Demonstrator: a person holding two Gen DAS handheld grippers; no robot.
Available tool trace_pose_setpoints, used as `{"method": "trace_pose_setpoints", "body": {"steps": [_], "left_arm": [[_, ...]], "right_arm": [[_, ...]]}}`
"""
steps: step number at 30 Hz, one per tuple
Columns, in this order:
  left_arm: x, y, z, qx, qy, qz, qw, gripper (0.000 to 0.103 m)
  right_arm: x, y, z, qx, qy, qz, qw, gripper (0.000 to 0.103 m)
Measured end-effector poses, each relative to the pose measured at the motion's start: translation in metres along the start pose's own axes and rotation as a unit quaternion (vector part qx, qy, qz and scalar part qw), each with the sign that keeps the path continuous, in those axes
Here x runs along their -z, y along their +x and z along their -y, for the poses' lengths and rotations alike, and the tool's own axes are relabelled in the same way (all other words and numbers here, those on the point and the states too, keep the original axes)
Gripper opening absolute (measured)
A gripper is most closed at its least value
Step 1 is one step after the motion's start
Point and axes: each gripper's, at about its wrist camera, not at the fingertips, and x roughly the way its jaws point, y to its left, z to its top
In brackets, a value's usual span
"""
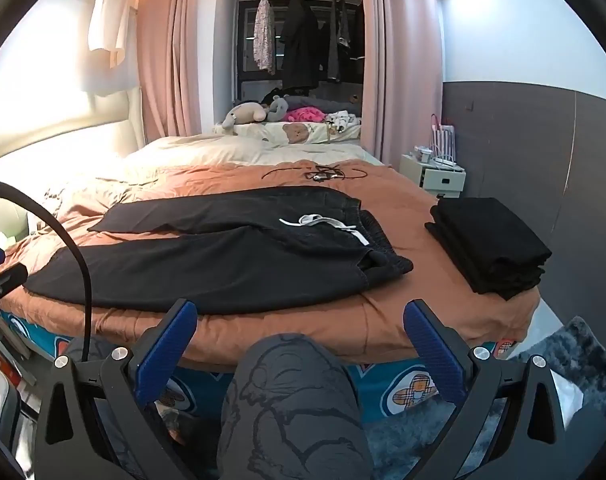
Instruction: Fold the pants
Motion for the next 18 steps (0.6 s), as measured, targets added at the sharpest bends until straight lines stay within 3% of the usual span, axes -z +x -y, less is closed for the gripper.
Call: {"method": "trace_pose_setpoints", "body": {"steps": [18], "left_arm": [[0.005,-0.001,0.0,0.005,-0.011,-0.001,0.9999,0.103]], "right_arm": [[0.002,0.0,-0.007,-0.005,-0.005,-0.003,1.0,0.103]]}}
